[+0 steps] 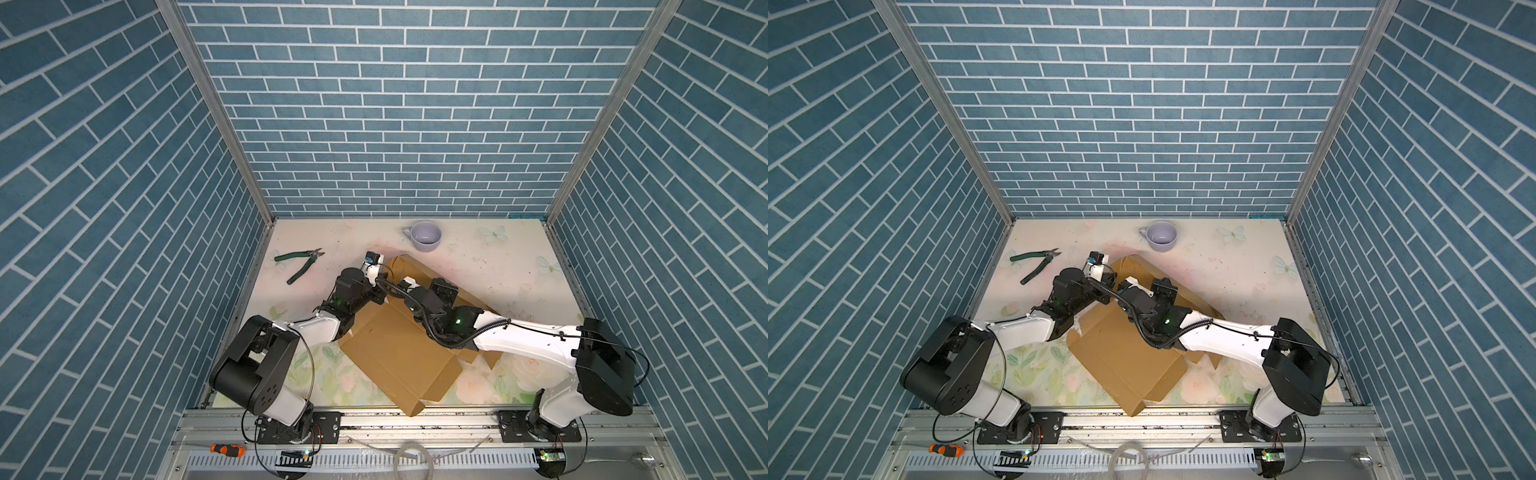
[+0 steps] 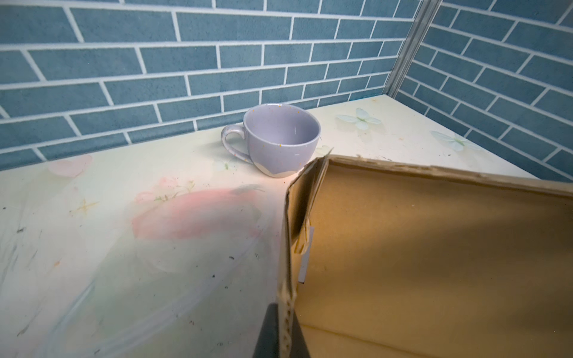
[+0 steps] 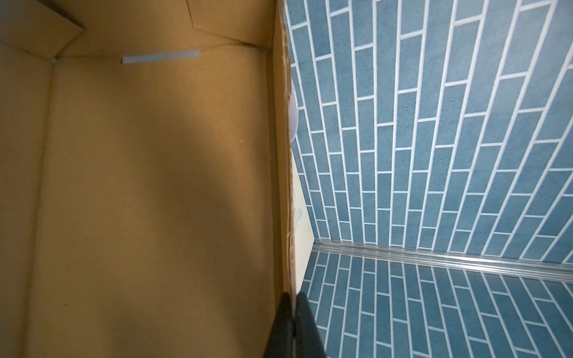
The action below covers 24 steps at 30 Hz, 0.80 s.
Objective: Assemble paper box
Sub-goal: First fold the bottom flaps of a flat cardboard box at the center of the table.
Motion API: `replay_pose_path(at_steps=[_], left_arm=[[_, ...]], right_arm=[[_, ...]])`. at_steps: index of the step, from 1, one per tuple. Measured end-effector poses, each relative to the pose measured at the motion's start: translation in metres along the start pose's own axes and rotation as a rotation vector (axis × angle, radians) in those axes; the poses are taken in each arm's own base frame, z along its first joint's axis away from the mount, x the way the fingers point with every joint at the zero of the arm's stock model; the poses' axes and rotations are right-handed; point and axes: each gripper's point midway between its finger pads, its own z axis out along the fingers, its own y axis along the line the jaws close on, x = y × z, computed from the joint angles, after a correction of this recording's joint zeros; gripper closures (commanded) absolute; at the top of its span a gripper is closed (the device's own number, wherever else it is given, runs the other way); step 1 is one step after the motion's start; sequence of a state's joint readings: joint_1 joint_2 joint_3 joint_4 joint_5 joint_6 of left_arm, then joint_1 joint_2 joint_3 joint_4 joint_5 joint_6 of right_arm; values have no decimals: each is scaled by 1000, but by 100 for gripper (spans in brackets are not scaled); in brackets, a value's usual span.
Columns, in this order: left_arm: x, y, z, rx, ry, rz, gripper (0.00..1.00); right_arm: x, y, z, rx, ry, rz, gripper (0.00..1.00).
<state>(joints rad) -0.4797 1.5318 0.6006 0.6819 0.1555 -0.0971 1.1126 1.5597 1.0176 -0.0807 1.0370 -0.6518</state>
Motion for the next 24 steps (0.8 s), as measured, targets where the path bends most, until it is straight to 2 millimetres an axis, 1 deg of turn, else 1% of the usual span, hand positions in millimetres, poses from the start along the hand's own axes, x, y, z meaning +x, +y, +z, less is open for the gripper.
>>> replay_pose_path(at_steps=[4, 8, 11, 15, 17, 19, 22, 24], left_arm=[[-6, 4, 4, -25, -57, -22, 100], [-6, -1, 9, -24, -81, -21, 100], [-5, -6, 8, -27, -98, -16, 100], [6, -5, 4, -41, -108, -14, 100], [5, -7, 5, -43, -123, -12, 100], [5, -7, 7, -43, -135, -11, 100], [5, -10, 9, -39, -149, -9, 100], [5, -11, 10, -36, -151, -8, 100]], right_arm=[[-4, -3, 1, 31, -19, -10, 100], [-6, -7, -1, 33, -32, -10, 100], [-3, -4, -3, 6, -38, 22, 100], [3, 7, -7, -53, -49, 84, 100], [7, 11, -9, -95, -51, 128, 97], [12, 13, -10, -148, -51, 190, 92], [13, 13, -10, -250, -62, 303, 82], [15, 17, -10, -340, -64, 362, 74]])
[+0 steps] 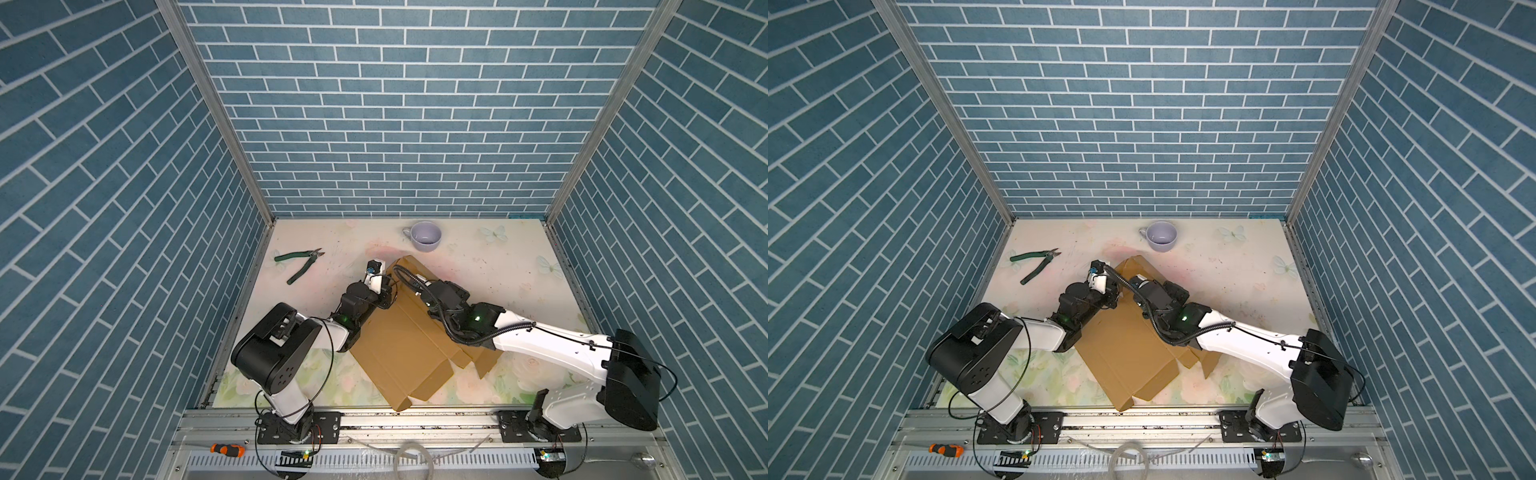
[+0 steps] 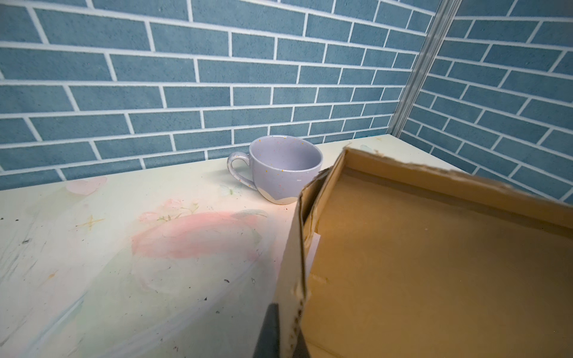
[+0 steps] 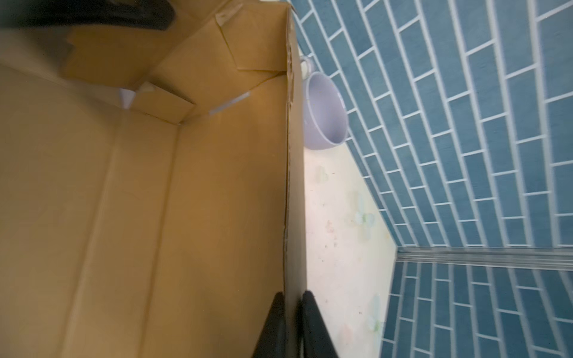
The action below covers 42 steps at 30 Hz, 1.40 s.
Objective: Assemble paper box
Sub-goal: First fold the bottom flaps of a flat cardboard box at the center of the table.
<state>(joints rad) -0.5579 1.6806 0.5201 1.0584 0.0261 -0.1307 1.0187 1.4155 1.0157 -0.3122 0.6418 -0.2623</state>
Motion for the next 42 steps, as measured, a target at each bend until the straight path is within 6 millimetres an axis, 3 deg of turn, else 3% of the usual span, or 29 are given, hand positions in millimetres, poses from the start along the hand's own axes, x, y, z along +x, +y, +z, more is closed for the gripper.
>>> replay_pose_path(at_steps=[9, 16, 20, 24, 29, 34, 42], left_arm=[[0, -2, 0, 6, -3, 5, 100], [1, -3, 0, 7, -1, 12, 100], [2, -3, 0, 7, 2, 13, 100], [2, -2, 1, 6, 0, 14, 100], [3, -3, 1, 7, 0, 16, 100], [3, -4, 1, 10, -2, 18, 100], [3, -4, 1, 10, -2, 20, 100]], right_arm=[[3, 9, 7, -385, 34, 337, 52], [3, 30, 12, -673, 90, 631, 46], [-12, 21, 8, -785, 51, 797, 37], [-28, 12, 4, -870, 9, 919, 14], [-48, -1, 0, -954, -50, 1046, 3], [-60, -19, 14, -999, -88, 1194, 7], [-48, -13, 32, -985, 4, 1284, 32]])
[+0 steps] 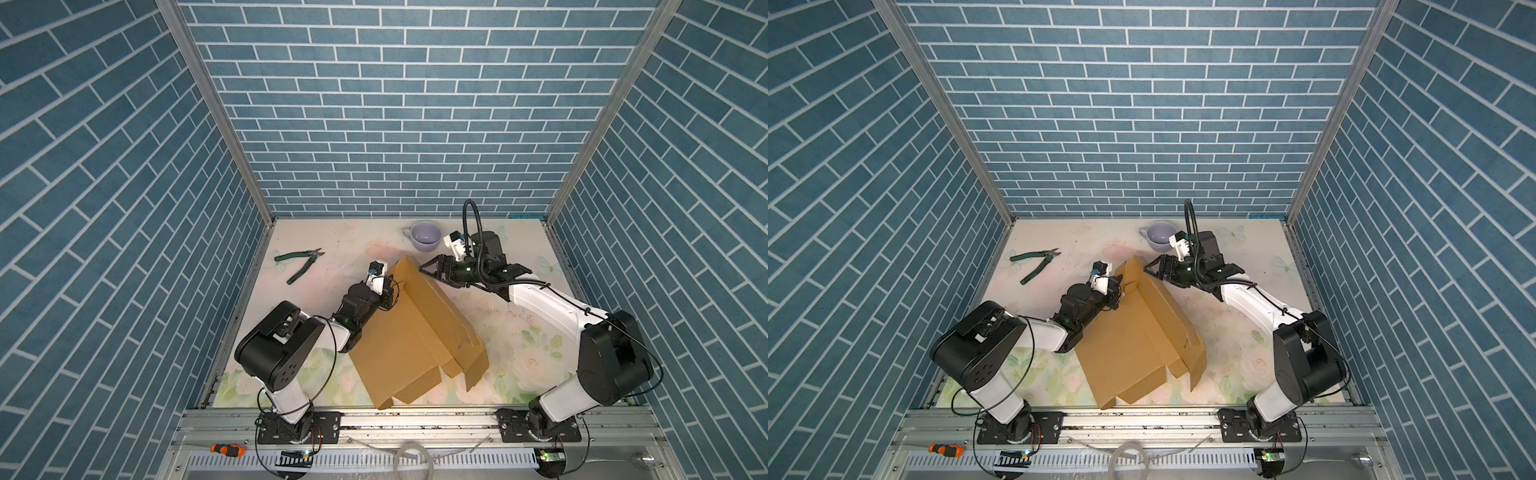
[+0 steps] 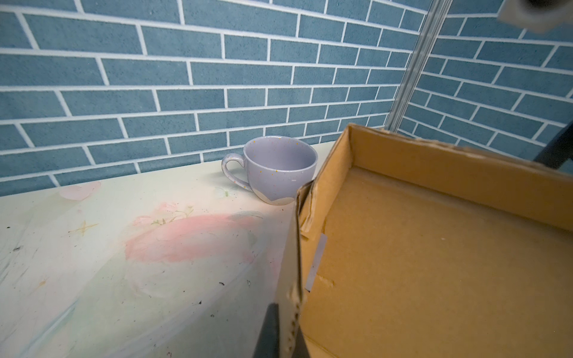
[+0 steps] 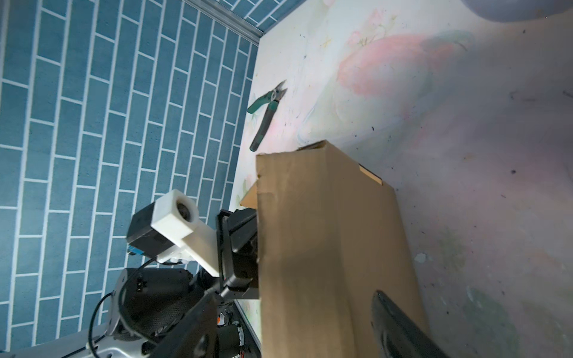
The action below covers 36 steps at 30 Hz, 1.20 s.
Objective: Assemble paper box
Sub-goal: First fold the bottom flaps of a flat cardboard box at the center of the table.
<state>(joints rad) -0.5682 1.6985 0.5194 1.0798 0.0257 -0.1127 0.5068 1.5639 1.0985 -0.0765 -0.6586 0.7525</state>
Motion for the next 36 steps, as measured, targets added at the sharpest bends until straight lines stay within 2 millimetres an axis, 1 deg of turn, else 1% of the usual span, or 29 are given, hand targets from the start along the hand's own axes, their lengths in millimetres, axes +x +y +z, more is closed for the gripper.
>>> replay_pose_path(at_steps=[5, 15, 18, 21, 26, 31, 33, 36], left_arm=[[0, -1, 0, 2, -1, 1, 100], [-2, -4, 2, 9, 0, 3, 100], [-3, -5, 4, 16, 4, 2, 94], [-4, -8, 9, 30, 25, 0, 87], [11, -17, 14, 78, 153, -8, 76], [8, -20, 6, 124, 232, -27, 65], [5, -17, 3, 144, 260, -41, 58], [-3, -11, 4, 174, 280, -63, 44]], right_arm=[[5, -14, 7, 38, 20, 33, 36], [9, -29, 8, 112, 29, 17, 42], [14, -35, 11, 149, 50, 23, 44], [13, -35, 12, 172, 47, 3, 46], [12, -39, 11, 226, 37, -24, 49], [12, -39, 12, 262, 27, -46, 49], [12, -39, 13, 273, 26, -59, 50], [13, -40, 13, 284, 25, -71, 50]])
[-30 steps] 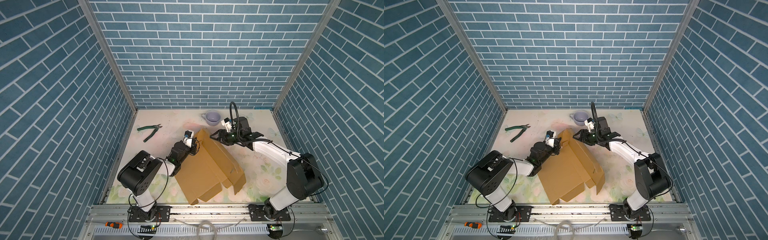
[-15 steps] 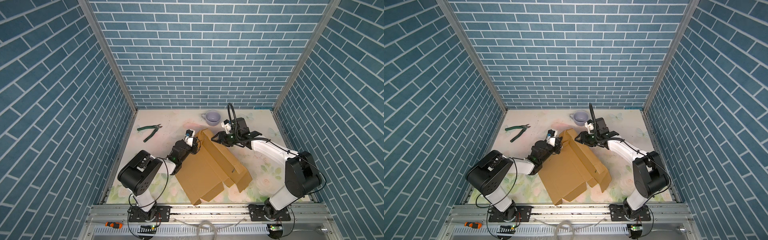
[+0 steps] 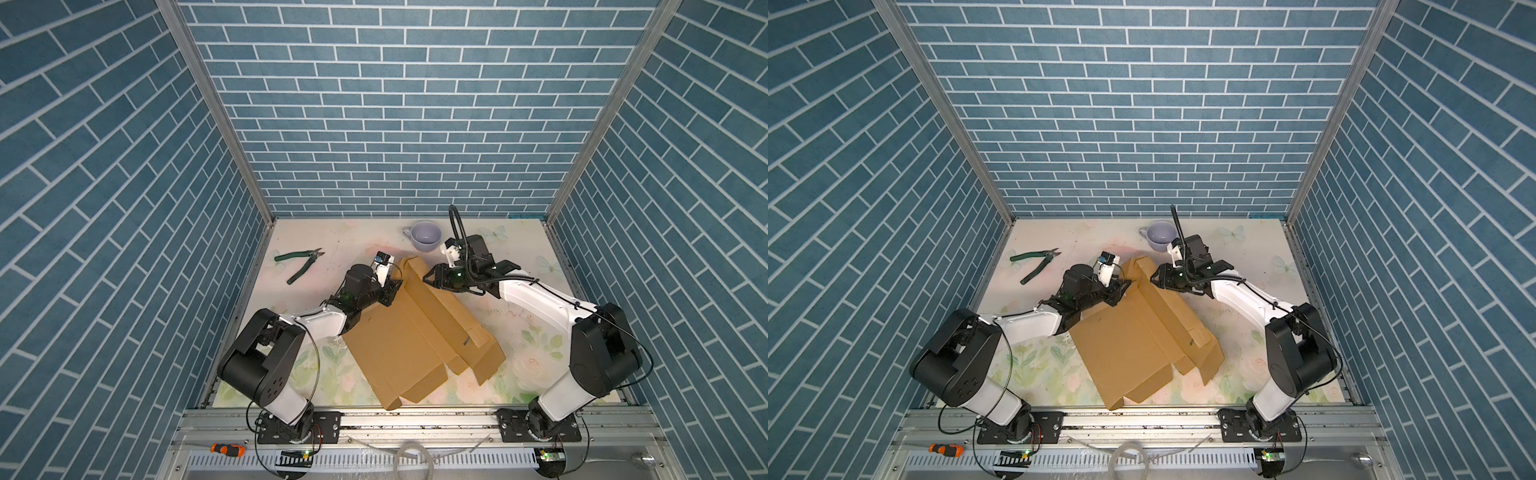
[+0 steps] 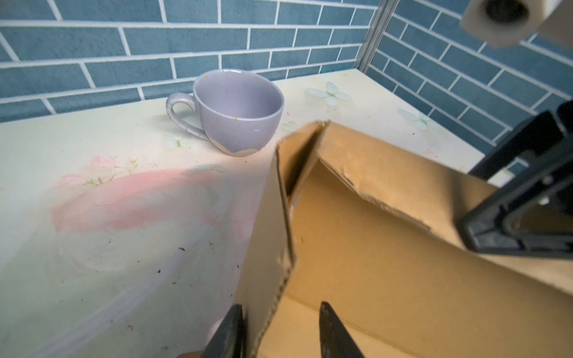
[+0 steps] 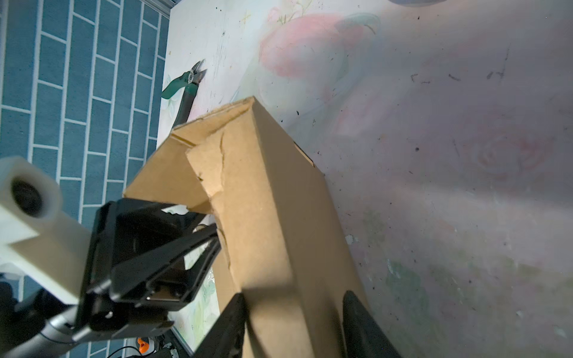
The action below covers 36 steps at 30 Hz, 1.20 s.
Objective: Assemble paper box
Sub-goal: First fold the bottom flaps of a flat cardboard box at the center of the table.
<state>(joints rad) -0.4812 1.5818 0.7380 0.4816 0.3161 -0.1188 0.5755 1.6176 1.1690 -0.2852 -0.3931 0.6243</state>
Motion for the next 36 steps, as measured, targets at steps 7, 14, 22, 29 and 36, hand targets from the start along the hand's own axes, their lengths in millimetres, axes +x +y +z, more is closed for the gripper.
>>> replay_pose_path(at_steps=[7, 14, 22, 29, 36], left_arm=[[-30, 18, -8, 74, 15, -32, 35], [-49, 34, -22, 138, 25, -52, 31], [-103, 104, -22, 61, -10, -74, 33], [-80, 142, 30, 73, 146, -115, 35], [-39, 139, 31, 106, 223, -203, 35]], right_arm=[[-1, -2, -1, 33, 0, -31, 51], [0, -6, 0, 65, 13, -65, 51], [9, -11, 4, 112, 49, -97, 52], [21, -17, 9, 189, 105, -137, 54], [22, -16, 8, 236, 108, -185, 59]])
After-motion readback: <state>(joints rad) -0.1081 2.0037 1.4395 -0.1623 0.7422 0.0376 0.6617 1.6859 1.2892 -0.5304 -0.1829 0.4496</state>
